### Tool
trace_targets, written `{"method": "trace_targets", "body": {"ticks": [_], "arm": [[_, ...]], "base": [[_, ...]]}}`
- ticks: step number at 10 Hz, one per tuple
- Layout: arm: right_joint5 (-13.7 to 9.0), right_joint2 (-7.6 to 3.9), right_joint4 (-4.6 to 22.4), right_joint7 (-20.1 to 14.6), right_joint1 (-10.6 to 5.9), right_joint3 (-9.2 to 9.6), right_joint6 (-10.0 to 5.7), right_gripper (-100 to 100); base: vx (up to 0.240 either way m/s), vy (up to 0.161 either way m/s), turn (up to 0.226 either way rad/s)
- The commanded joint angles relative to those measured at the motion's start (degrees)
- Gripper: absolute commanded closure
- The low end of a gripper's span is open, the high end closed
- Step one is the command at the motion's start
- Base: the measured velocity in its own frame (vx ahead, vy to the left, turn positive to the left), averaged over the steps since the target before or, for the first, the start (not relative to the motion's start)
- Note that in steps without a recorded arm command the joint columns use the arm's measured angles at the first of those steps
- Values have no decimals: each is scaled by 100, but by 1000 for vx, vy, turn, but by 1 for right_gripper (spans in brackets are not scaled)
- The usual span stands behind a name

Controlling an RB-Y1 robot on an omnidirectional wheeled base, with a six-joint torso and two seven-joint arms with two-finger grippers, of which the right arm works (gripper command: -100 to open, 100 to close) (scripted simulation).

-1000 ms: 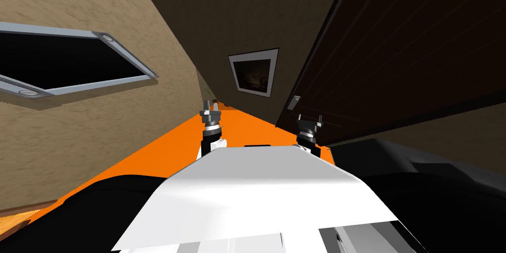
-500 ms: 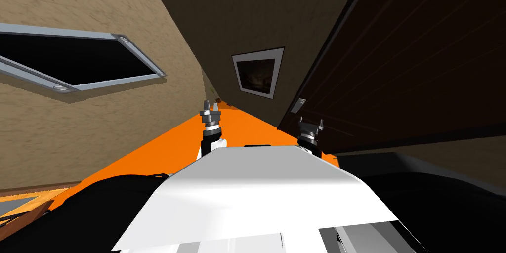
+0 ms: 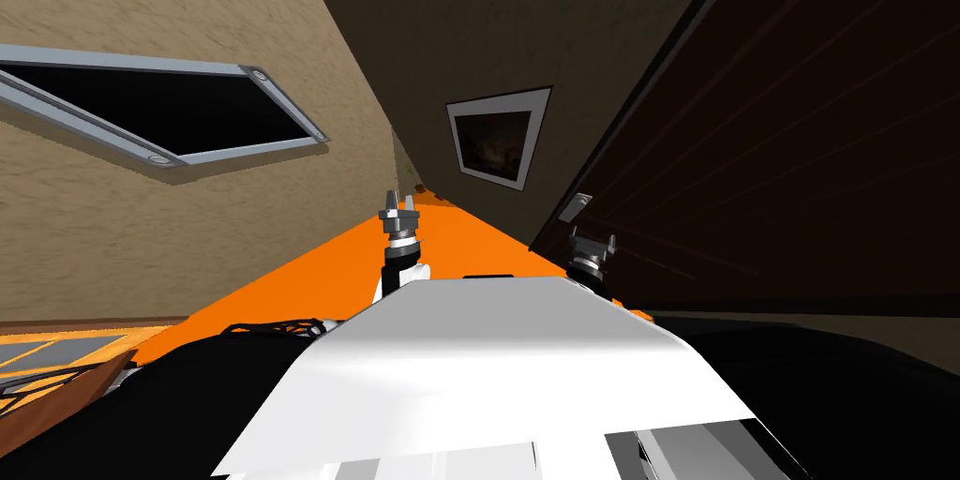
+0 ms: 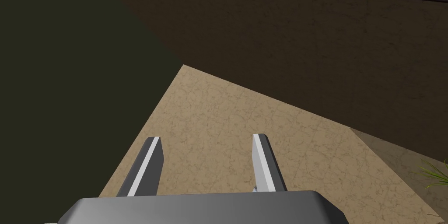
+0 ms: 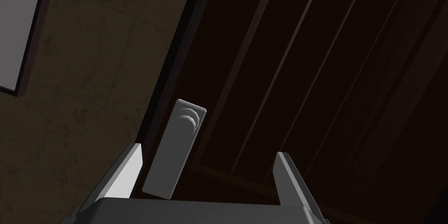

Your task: Pull the door open

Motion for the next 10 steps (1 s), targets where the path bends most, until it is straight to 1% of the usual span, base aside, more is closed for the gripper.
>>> {"method": "trace_targets", "body": {"ticks": [1, 4, 5, 8, 10], "arm": [[-167, -2, 111, -123, 10, -12, -29, -100], [-485, -7, 284, -317, 28, -56, -52, -100], [-668, -7, 383, -428, 39, -80, -66, -100], [-942, -8, 532, -595, 55, -118, -86, -100], [-1233, -7, 690, -772, 72, -157, -107, -100]], "base": [[77, -71, 106], [75, -65, 117], [78, -72, 167], [79, -75, 116], [89, -72, 145]]}}
